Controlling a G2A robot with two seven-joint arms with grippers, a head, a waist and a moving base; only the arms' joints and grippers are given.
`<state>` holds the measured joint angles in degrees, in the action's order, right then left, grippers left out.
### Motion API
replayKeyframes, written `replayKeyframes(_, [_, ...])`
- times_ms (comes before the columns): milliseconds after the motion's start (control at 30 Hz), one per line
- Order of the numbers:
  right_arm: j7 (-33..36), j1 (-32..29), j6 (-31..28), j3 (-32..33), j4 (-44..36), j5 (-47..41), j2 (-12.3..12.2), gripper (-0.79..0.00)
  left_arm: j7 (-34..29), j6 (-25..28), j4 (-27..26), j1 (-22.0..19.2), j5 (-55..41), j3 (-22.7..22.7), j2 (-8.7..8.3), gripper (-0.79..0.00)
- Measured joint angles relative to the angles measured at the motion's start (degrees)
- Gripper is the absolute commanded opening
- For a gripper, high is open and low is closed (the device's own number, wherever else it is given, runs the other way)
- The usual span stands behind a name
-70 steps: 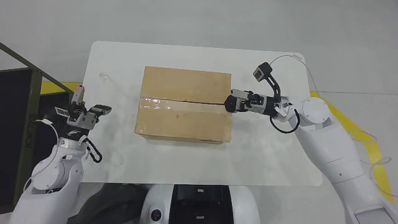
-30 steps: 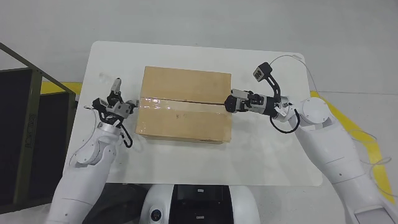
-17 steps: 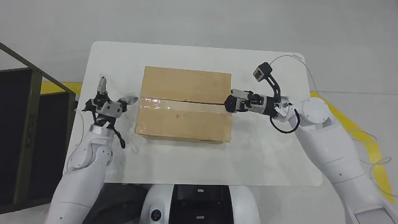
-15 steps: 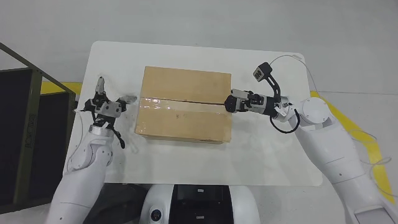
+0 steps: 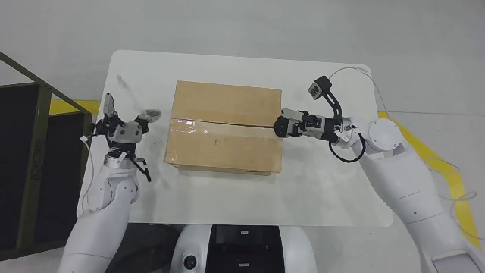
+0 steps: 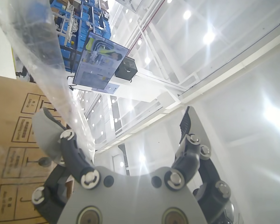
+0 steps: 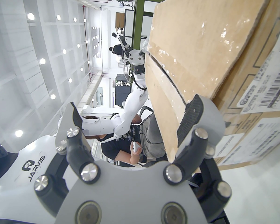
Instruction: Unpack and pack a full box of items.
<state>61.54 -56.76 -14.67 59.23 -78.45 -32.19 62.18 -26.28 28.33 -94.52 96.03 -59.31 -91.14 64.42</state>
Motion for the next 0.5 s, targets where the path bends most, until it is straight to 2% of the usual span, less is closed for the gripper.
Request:
replayKeyframes(233, [0.0,0.0,0.0,0.0,0.0,0.0,0.0,0.0,-1.0,0.3,-3.3,3.6,2.3,-1.3,0.28,0.0])
replayKeyframes(500, [0.0,0.0,0.0,0.0,0.0,0.0,0.0,0.0,0.5,4.3,-9.1,7.5,5.1,-2.1,0.96,0.0])
